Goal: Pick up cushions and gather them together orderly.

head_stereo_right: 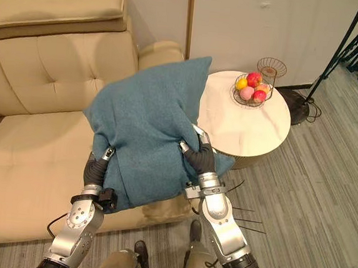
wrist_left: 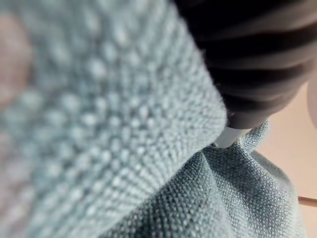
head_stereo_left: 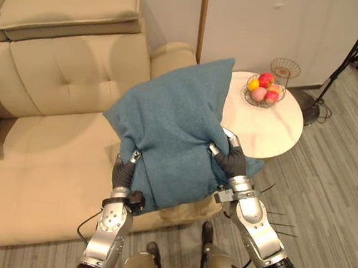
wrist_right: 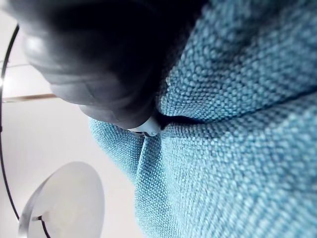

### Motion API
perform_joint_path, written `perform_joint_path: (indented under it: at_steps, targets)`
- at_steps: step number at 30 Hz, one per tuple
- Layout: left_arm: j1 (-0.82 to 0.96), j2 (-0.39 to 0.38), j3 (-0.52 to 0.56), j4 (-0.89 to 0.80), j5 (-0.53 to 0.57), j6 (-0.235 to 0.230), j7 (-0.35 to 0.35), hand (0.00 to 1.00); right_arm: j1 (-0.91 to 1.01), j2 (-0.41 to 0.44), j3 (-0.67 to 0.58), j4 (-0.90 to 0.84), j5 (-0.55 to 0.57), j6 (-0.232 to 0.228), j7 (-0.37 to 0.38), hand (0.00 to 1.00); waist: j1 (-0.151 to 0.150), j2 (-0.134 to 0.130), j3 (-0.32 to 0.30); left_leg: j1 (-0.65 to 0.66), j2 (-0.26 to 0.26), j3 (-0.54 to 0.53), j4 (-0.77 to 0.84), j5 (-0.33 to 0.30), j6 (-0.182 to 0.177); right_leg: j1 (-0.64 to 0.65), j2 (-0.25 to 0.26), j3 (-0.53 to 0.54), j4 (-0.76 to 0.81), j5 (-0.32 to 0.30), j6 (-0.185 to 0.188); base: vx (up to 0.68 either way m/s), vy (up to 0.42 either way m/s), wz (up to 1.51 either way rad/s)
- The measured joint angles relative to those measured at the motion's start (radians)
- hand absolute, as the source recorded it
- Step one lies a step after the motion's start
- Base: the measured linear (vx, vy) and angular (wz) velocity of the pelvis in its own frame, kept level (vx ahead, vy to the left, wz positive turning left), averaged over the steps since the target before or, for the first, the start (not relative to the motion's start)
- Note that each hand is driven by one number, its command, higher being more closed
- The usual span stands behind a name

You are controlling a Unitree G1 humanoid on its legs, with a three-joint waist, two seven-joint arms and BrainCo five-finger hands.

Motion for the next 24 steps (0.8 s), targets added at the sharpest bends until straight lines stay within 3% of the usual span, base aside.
perform_joint_path:
  at_steps: [1,3,4,5,6,7,8,9,10,12,13,15,17,19,22,24]
  targets:
    - [0.004,0.000,0.000,0.000,0.001,0.000,0.000,1.00,0.000,0.001,0.000,0.011,-0.002,-0.002,0.000,1.00,0.003,-0.003,-0.003,-0.010,-0.008,-0.023,0.000,0.012,0.000,0.031,0.001,0.000,0.009,-0.020,0.000,-0.20,-0.146,1.12]
    - [0.009,-0.002,0.001,-0.007,0.004,-0.001,0.000,1.00,-0.040,-0.001,0.000,0.046,-0.003,-0.005,0.000,1.00,0.035,0.000,-0.019,-0.100,-0.021,-0.093,-0.027,0.090,-0.014,0.081,0.027,-0.002,-0.142,-0.079,-0.021,-0.26,-0.181,0.90]
    - [0.012,-0.003,0.001,-0.010,0.005,-0.001,0.000,1.00,-0.046,-0.002,0.000,0.049,-0.003,-0.005,0.000,1.00,0.041,0.009,-0.032,-0.131,-0.017,-0.111,-0.054,0.124,-0.021,0.082,0.038,-0.005,-0.209,-0.079,-0.022,-0.28,-0.152,0.64]
    - [0.012,-0.007,0.001,-0.016,0.004,-0.001,0.000,1.00,-0.059,-0.004,-0.001,0.052,-0.003,-0.007,0.000,1.00,0.053,0.030,-0.044,-0.181,-0.009,-0.140,-0.108,0.181,-0.039,0.088,0.063,-0.020,-0.333,-0.078,-0.071,-0.36,-0.165,0.67]
    - [0.022,-0.020,0.000,-0.016,0.001,0.001,-0.004,1.00,-0.067,-0.006,-0.003,0.089,-0.003,-0.012,-0.001,1.00,0.055,0.066,-0.034,-0.196,0.024,-0.179,-0.161,0.230,-0.067,0.091,0.105,-0.064,-0.384,-0.025,-0.091,-0.37,-0.170,0.61]
    - [0.034,-0.022,0.000,-0.016,0.001,0.001,-0.004,1.00,-0.066,-0.003,-0.003,0.116,-0.003,-0.012,-0.001,1.00,0.055,0.071,-0.035,-0.192,0.037,-0.186,-0.186,0.249,-0.075,0.091,0.118,-0.077,-0.387,-0.011,-0.101,-0.39,-0.182,0.62]
    - [0.056,-0.023,-0.006,-0.017,-0.004,0.009,-0.006,1.00,-0.058,-0.002,-0.005,0.154,-0.003,0.000,-0.004,1.00,0.052,0.072,-0.035,-0.178,0.058,-0.169,-0.221,0.243,-0.086,0.096,0.126,-0.114,-0.380,-0.001,-0.115,-0.30,-0.144,0.72]
    - [0.061,-0.026,-0.024,-0.017,-0.006,0.021,-0.009,1.00,-0.041,-0.009,-0.014,0.159,-0.003,0.011,-0.007,1.00,0.051,0.067,-0.037,-0.184,0.068,-0.126,-0.224,0.155,-0.123,0.098,0.117,-0.149,-0.381,0.010,-0.126,-0.28,-0.121,0.84]
    - [0.063,-0.027,-0.036,-0.020,-0.007,0.022,-0.010,1.00,-0.037,-0.010,-0.025,0.160,-0.004,0.011,-0.007,1.00,0.049,0.053,-0.034,-0.201,0.067,-0.088,-0.195,0.138,-0.114,0.089,0.093,-0.165,-0.387,0.013,-0.131,-0.30,-0.066,0.98]
    - [0.063,-0.032,-0.075,-0.021,-0.008,0.022,-0.039,1.00,-0.018,-0.014,-0.072,0.160,-0.004,0.011,-0.007,1.00,0.015,0.030,-0.032,-0.256,0.043,0.008,-0.013,0.097,-0.038,0.076,0.016,-0.236,-0.418,0.040,-0.140,-0.26,0.012,1.06]
    - [0.063,-0.034,-0.075,-0.021,-0.008,0.022,-0.046,1.00,-0.016,-0.016,-0.075,0.160,-0.005,0.011,-0.007,1.00,0.004,0.030,-0.032,-0.253,0.044,0.020,0.036,0.089,-0.026,0.077,0.003,-0.247,-0.431,0.053,-0.138,-0.21,0.080,0.83]
    - [0.062,-0.035,-0.076,-0.022,-0.007,0.020,-0.058,1.00,-0.003,-0.023,-0.078,0.154,-0.010,0.011,-0.007,1.00,-0.004,0.038,-0.038,-0.197,0.072,0.053,0.117,0.044,-0.018,0.078,-0.009,-0.256,-0.479,0.090,-0.127,-0.20,0.149,0.37]
    - [0.062,-0.044,-0.080,-0.021,-0.007,0.019,-0.063,1.00,0.020,-0.023,-0.087,0.132,-0.011,0.010,-0.007,1.00,-0.005,0.060,-0.051,-0.105,0.088,0.049,0.014,0.014,-0.066,0.077,0.002,-0.265,-0.516,0.112,-0.097,-0.10,0.188,0.28]
    - [0.051,-0.025,-0.082,-0.012,-0.007,0.021,-0.065,1.00,0.030,-0.004,-0.092,0.132,-0.011,0.012,-0.007,1.00,0.002,0.023,-0.057,-0.110,0.057,0.053,-0.007,0.024,-0.054,0.084,-0.022,-0.265,-0.562,0.170,-0.077,-0.06,0.196,0.26]
    - [0.052,-0.010,-0.082,-0.011,-0.006,0.020,-0.065,1.00,0.030,0.014,-0.092,0.132,-0.011,0.012,-0.006,1.00,0.006,0.021,-0.059,-0.133,0.038,0.053,0.058,-0.011,-0.017,0.109,-0.041,-0.270,-0.593,0.202,-0.040,-0.04,0.194,0.13]
    - [0.052,0.001,-0.081,-0.013,-0.006,0.019,-0.065,1.00,0.030,0.023,-0.092,0.125,-0.011,0.012,-0.006,1.00,0.006,0.021,-0.061,-0.143,0.033,0.058,0.083,-0.039,-0.011,0.111,-0.051,-0.265,-0.594,0.206,-0.034,-0.06,0.167,-0.04]
